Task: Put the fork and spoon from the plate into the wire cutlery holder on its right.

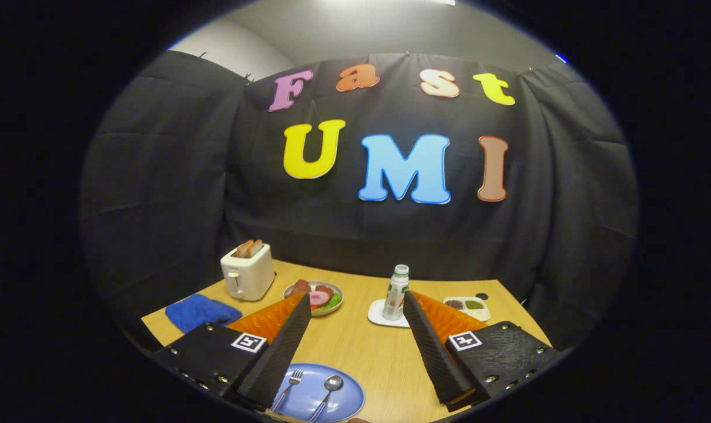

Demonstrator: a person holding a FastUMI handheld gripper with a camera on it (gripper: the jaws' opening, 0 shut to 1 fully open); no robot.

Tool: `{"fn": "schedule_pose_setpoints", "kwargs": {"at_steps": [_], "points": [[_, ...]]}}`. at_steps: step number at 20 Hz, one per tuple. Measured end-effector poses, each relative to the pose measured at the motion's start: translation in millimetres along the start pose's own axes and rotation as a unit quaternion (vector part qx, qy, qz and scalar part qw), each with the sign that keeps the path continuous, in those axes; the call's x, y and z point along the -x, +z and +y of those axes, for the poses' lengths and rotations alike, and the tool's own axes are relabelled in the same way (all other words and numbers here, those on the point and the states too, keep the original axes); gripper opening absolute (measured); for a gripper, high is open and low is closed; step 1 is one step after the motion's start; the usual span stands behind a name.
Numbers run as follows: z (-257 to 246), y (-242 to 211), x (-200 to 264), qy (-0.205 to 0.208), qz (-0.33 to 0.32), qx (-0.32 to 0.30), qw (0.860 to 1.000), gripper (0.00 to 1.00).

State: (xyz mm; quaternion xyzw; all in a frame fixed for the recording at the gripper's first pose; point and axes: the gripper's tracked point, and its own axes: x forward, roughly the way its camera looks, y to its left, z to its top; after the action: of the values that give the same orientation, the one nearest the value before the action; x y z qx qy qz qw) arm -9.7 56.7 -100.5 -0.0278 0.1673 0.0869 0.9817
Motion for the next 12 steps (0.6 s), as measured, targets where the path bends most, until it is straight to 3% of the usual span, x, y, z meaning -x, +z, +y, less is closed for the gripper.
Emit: {"fn": "schedule_pose_setpoints", "kwargs": {"at_steps": [6, 9, 12], "points": [[21, -87, -10, 0.041, 0.159, 0.008, 0.986, 0.97], [35, -144, -5, 0.063, 0.265, -0.011, 0.962, 0.97], [40, -187, 7, 0.059, 0.35, -0.035, 0.934, 0.97]]}}
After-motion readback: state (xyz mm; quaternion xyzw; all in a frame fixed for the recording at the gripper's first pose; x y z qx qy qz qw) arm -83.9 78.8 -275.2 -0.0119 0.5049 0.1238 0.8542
